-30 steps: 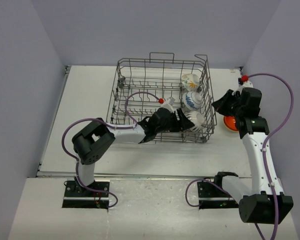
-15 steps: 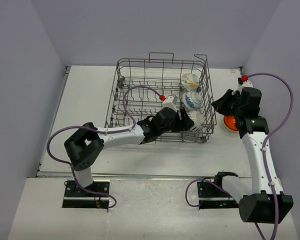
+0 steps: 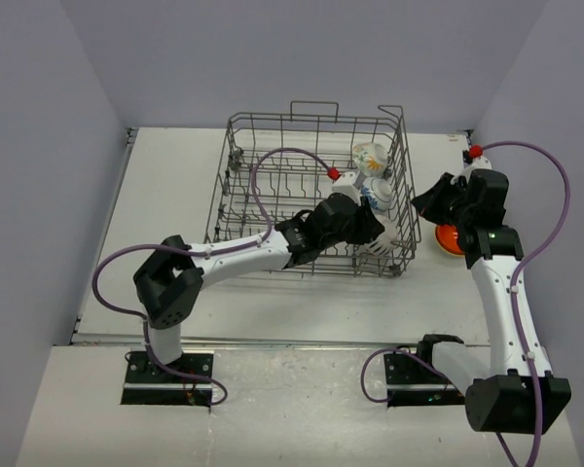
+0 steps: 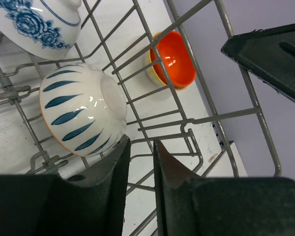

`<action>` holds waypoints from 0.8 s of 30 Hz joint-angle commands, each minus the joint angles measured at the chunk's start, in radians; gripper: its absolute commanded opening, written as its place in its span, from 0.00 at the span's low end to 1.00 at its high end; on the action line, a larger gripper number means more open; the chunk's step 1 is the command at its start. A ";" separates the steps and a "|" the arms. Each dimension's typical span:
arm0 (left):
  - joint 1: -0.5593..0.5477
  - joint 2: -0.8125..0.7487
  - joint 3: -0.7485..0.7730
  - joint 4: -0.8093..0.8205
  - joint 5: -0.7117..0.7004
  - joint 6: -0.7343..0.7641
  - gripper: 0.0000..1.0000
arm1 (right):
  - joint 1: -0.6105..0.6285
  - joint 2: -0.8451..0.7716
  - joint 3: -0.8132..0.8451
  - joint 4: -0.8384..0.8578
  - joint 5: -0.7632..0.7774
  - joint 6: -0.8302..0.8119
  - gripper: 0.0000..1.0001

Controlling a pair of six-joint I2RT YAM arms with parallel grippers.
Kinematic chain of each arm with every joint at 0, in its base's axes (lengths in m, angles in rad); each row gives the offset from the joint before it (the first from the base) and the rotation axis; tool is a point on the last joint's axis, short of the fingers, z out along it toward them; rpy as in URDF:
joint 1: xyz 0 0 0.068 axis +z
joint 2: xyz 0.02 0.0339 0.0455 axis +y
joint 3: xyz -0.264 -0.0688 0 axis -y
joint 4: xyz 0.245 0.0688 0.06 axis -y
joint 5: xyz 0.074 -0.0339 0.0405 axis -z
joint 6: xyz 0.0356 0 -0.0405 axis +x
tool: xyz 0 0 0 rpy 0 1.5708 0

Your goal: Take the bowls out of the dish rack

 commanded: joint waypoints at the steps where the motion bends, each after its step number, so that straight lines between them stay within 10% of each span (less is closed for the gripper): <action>1: -0.001 0.063 0.062 -0.031 0.048 0.012 0.25 | 0.018 0.028 -0.020 -0.037 -0.025 -0.005 0.00; 13: -0.001 0.152 0.100 -0.077 0.052 -0.007 0.03 | 0.018 0.025 -0.030 -0.039 -0.015 -0.014 0.00; 24: 0.001 0.198 0.145 -0.115 0.029 -0.004 0.03 | 0.019 0.016 -0.035 -0.042 -0.011 -0.017 0.00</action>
